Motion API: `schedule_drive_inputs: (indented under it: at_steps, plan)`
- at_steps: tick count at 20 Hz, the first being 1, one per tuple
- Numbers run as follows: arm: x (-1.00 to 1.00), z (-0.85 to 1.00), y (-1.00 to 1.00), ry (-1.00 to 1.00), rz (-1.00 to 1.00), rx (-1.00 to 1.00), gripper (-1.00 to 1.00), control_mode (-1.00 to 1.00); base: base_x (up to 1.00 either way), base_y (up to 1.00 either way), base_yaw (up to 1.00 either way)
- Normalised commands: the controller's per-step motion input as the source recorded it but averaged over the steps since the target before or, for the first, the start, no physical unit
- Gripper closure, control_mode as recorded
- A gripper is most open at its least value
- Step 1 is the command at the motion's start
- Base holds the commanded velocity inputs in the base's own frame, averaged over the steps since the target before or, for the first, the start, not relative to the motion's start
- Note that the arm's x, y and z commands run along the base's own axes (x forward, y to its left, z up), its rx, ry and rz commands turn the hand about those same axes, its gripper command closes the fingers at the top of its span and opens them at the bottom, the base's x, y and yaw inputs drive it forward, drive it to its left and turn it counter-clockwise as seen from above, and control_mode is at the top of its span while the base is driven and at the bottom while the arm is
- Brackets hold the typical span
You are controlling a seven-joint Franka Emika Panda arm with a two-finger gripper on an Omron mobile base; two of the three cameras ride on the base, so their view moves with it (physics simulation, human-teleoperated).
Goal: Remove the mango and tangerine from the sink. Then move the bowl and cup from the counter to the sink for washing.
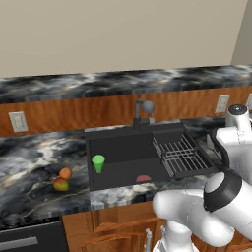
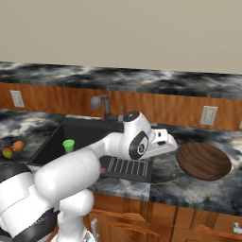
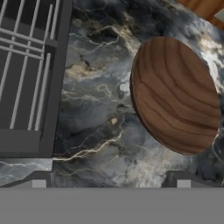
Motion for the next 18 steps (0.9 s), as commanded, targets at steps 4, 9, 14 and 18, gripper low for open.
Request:
schedule_drive_inputs:
  at_steps: [4, 9, 14, 18]
  plan:
    - [0.07, -0.04, -0.20, 0.05, 0.00, 0.00, -1.00, -1.00, 0.00, 0.00, 0.00]
    - [0.06, -0.04, -0.15, -0.02, 0.00, 0.00, -1.00, -1.00, 0.00, 0.00, 0.00]
    - [0.17, -0.11, -0.08, 0.00, 0.00, 0.00, -1.00, -1.00, 0.00, 0.00, 0.00]
    - [0.13, -0.16, -0.07, 0.00, 0.00, 0.00, -1.00, -1.00, 0.00, 0.00, 0.00]
